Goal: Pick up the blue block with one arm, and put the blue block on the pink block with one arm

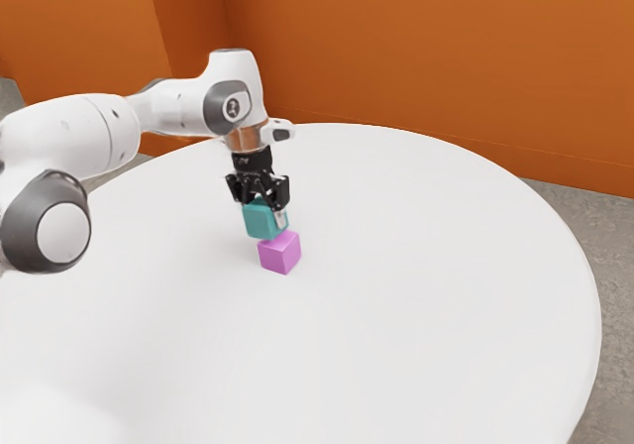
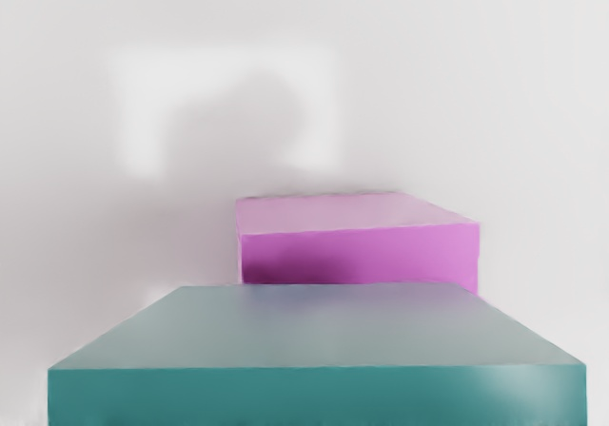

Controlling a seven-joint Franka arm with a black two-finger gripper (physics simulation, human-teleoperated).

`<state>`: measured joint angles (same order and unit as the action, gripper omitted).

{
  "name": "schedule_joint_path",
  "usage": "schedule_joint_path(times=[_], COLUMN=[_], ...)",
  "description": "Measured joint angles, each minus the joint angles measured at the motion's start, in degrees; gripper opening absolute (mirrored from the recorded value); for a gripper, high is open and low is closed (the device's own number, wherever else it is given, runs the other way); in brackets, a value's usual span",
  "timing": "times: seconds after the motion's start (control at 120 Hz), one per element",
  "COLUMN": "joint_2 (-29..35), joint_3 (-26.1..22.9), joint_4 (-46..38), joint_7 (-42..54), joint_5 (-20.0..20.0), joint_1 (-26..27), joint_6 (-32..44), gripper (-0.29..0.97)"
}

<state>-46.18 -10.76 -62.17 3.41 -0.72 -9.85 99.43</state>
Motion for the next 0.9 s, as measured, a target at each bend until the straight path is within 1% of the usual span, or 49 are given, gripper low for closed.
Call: schedule_joint_path(times=[0.208,0.35,0.617,0.742,0.9], joint_2=[0.29,0.48,0.47,2.57,4.10], joint_3=[-0.86,-1.68,-2.21,-2.10,-1.74], joint_4=[0.33,0.21,-1.16,-6.02,-8.08], joint_7=[-3.80,-4.93,-4.88,-4.56,-4.26], joint_5=[-3.42,-5.01,-6.56,-6.41,-6.29], joint_1=[0.72,1.04,1.38,1.40,1.35], joint_6=[-2.27,-1.53,4.97,8.22,10.53], gripper=[0.32,0.31,0.31,0.30,0.29])
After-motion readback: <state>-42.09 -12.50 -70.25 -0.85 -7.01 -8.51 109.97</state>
